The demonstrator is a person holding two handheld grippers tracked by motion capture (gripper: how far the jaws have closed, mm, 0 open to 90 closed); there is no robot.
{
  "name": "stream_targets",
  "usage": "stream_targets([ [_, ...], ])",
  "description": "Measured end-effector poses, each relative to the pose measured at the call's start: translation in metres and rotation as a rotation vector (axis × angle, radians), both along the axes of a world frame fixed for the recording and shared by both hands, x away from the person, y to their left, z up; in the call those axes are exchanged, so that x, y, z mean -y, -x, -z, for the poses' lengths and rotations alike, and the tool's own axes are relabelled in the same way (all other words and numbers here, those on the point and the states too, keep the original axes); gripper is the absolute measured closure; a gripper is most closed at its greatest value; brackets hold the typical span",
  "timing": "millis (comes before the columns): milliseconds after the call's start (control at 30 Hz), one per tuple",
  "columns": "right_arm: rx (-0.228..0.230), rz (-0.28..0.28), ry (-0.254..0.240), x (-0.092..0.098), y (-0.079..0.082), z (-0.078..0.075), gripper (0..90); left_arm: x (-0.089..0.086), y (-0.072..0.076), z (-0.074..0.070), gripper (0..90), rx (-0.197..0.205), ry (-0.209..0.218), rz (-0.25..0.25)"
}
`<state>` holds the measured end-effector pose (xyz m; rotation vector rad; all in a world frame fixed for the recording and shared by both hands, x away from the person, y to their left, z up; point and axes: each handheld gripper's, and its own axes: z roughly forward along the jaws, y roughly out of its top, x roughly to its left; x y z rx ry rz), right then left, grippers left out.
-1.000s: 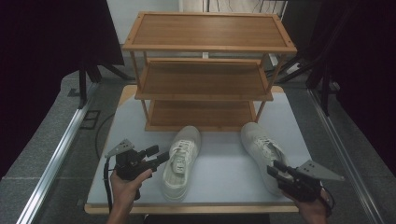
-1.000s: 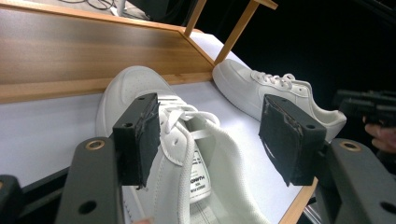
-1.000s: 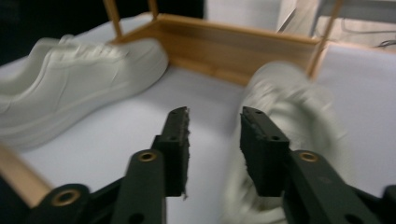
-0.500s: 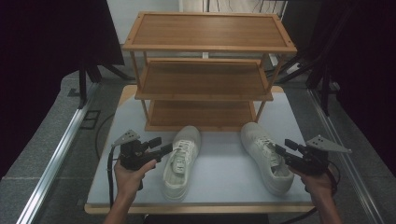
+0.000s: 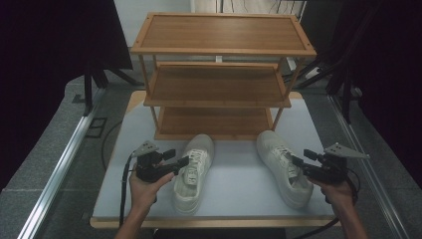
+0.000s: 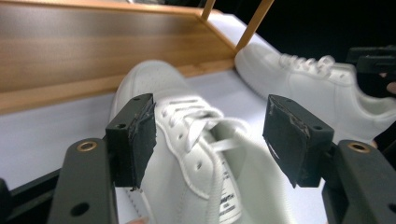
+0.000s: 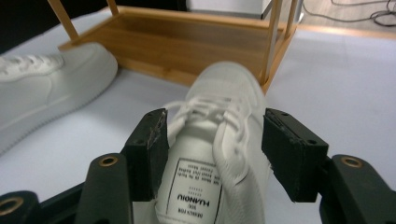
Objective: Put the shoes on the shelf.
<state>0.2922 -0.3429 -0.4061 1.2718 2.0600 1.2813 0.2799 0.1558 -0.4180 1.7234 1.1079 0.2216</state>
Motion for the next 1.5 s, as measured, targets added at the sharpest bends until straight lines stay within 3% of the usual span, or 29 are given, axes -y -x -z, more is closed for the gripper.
stream_targets([
  [200,-0.022,-0.002,0.039,-0.002,-0.004,0.014,39.6,0.006,-0.001,0.012,34.5,-0.025,-0.046,-0.002],
  [500,-0.036,0.012,0.127,-0.01,-0.018,0.022,35.2,0.02,-0.008,0.024,34.3,-0.024,-0.144,-0.02],
  [700,-0.057,0.017,0.159,-0.012,-0.028,0.03,36.6,0.025,-0.013,0.033,37.5,-0.041,-0.173,-0.053],
  [800,-0.055,0.033,0.162,-0.011,-0.034,0.032,36.9,0.028,-0.019,0.037,40.9,-0.069,-0.173,-0.071],
  [967,-0.04,0.078,0.189,-0.012,-0.042,0.036,41.1,0.035,-0.025,0.038,44.5,-0.055,-0.173,-0.083],
  [1233,-0.04,0.135,0.233,-0.013,-0.036,0.035,43.5,0.041,-0.021,0.037,53.5,-0.025,-0.227,-0.125],
  [1500,-0.062,0.156,0.209,-0.006,-0.033,0.04,45.5,0.041,-0.015,0.037,57.7,-0.024,-0.236,-0.141],
])
